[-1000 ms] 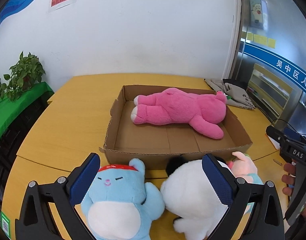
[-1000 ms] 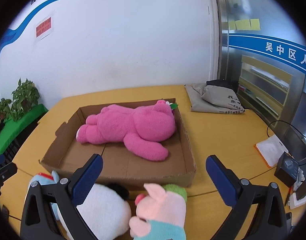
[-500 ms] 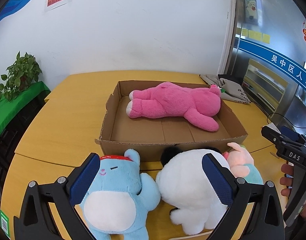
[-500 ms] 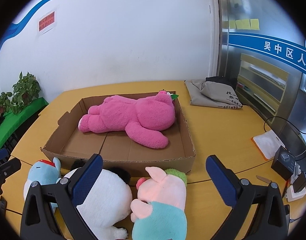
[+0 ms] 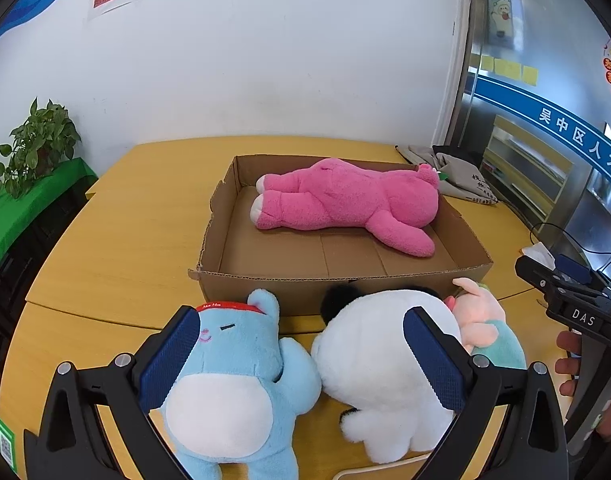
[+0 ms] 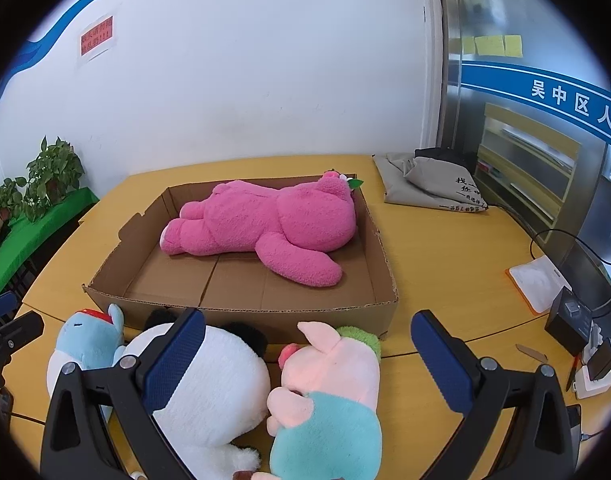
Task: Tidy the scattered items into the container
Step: 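Move both grippers toward the light blue plush bear on the table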
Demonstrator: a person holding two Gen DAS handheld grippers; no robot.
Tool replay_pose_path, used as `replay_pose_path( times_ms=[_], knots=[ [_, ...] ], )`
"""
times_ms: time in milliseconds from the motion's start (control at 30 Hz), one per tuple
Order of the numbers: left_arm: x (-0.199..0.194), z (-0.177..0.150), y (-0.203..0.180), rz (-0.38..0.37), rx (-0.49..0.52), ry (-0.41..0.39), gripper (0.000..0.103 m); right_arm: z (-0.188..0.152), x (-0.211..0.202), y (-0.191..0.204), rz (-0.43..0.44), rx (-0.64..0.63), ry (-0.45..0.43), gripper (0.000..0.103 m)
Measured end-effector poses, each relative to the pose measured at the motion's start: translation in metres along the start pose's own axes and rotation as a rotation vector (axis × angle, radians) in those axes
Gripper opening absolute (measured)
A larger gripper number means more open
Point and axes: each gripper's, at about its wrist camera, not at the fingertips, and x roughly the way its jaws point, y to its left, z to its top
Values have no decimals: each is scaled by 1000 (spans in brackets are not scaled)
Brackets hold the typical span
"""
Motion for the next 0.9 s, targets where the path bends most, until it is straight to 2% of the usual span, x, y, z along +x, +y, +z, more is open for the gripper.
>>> replay_pose_path(
  times_ms=[233, 433, 633, 800, 900],
  knots=[
    [0, -6, 14, -21, -7, 20, 103, -4, -3, 7, 14, 4, 5, 103],
    [4, -21, 40, -35, -17, 69, 103, -15, -12, 24, 94, 5, 21, 103],
    [12, -40, 83, -3, -59, 119, 103, -39, -26, 72, 279, -13, 105, 103],
    [26, -53, 123, -11, -119, 169, 103, -65, -28, 143, 483, -77, 223, 103],
    [40, -58, 140, -55, -161, 199, 103, -79, -12, 183, 514, -135, 306, 101]
  ],
)
